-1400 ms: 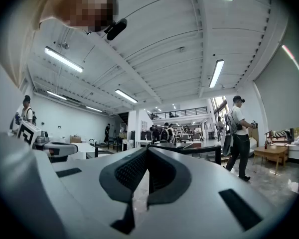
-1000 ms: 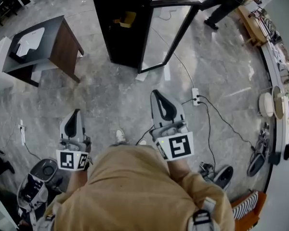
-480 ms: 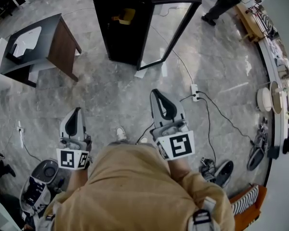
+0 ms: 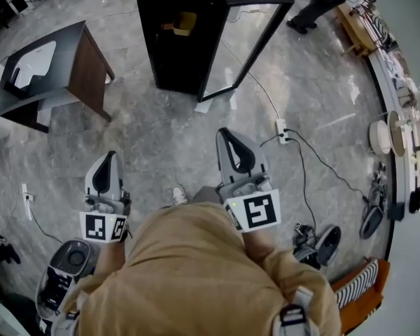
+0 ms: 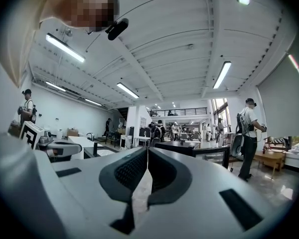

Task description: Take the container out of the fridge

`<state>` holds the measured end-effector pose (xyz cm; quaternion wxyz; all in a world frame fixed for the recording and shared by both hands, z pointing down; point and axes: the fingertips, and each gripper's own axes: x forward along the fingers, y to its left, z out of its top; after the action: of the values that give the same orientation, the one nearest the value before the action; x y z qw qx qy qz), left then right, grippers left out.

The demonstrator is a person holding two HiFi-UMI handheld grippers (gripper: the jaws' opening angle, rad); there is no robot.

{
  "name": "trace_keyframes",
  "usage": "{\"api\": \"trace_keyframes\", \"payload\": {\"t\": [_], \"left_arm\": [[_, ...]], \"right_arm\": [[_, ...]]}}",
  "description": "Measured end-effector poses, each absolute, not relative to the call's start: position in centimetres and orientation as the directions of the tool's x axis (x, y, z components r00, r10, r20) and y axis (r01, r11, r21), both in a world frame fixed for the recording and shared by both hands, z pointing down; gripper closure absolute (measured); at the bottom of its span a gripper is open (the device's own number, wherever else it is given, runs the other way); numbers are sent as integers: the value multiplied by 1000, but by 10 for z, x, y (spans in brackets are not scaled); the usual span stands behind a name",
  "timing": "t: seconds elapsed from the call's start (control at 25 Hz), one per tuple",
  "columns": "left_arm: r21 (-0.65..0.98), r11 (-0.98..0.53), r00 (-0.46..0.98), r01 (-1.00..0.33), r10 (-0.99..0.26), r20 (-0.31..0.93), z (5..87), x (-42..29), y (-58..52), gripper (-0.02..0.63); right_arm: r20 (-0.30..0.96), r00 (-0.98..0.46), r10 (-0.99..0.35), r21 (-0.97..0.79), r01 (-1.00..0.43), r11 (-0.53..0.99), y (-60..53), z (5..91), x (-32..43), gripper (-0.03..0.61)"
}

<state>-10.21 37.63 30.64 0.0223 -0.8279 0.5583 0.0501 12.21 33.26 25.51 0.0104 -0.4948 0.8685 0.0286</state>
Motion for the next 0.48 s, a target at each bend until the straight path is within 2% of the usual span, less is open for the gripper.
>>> {"api": "trace_keyframes", "payload": {"t": [0.48], "left_arm": [[37,-411,406,-911,-909,-89,316,-105,360,614]], "right_arm": [[-24,-499,-866,35,-866,499,318,265,111,575]]}}
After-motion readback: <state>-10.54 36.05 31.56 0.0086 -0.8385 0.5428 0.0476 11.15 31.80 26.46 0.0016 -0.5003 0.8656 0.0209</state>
